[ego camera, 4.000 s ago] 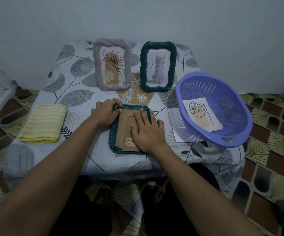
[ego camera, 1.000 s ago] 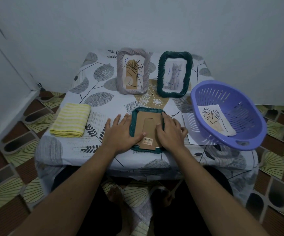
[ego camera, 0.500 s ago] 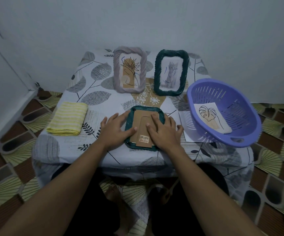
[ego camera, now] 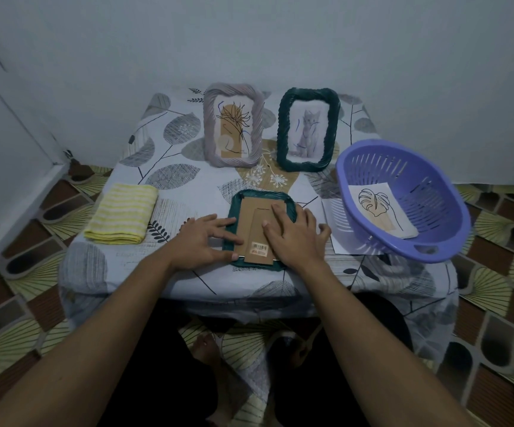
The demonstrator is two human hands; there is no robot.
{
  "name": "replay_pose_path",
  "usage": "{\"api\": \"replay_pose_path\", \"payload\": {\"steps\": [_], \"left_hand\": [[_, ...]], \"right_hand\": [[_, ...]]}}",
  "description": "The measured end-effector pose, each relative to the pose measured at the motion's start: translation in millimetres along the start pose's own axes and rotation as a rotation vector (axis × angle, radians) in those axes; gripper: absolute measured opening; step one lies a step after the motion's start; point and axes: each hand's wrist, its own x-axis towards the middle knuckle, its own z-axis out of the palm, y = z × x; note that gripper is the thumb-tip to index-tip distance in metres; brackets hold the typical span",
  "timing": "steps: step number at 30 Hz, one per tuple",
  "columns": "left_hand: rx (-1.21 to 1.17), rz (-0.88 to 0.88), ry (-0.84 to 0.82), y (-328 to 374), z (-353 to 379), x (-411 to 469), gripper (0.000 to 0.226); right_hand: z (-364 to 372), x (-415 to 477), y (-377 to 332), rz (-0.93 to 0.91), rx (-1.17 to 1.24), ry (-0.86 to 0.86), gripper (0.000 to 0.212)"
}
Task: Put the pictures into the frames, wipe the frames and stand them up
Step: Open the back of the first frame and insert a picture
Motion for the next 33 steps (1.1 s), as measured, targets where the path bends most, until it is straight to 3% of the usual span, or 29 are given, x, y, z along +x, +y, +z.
{"api": "replay_pose_path", "payload": {"steps": [5,8,14,18,20,25,30,33], "left_hand": [[0.163,-0.012,-0.058,3.0,-3.7,3.0,0.045],[0.285,-0.029,-0.105,11.4,-8.3,3.3,0.056],[0.321,-0.004,-0.081,22.1,-10.7,2.5,0.033],[0.545,0.067,-0.120,32.1,-4.4,0.7,0.032],[0.609,0.109,-0.074,32.0,4.2,-3.8,0.033],[0.473,0.212,0.181,15.0,20.1,-16.7,0.035],[0.517,0.229,0.264,20.8,23.6,-15.7,0.036],[0.485,0.220,0.314,19.2,25.5,-13.8,0.026]], "right_hand": [[-1.2,-0.1,-0.9,0.000,-0.008,-0.009,0.058],[-2.2,-0.5,-1.1,0.001,-0.007,-0.015,0.058],[-2.7,-0.4,-1.2,-0.001,-0.005,-0.006,0.058],[-2.4,-0.2,-1.3,-0.004,-0.007,-0.008,0.058],[-2.6,-0.2,-1.4,-0.004,-0.007,-0.006,0.057],[-3.1,-1.0,-1.6,-0.010,-0.003,-0.004,0.056],[-3.1,-1.1,-1.8,-0.004,0.002,-0.009,0.057],[-2.8,-1.0,-2.1,-0.002,-0.002,-0.013,0.057]]}}
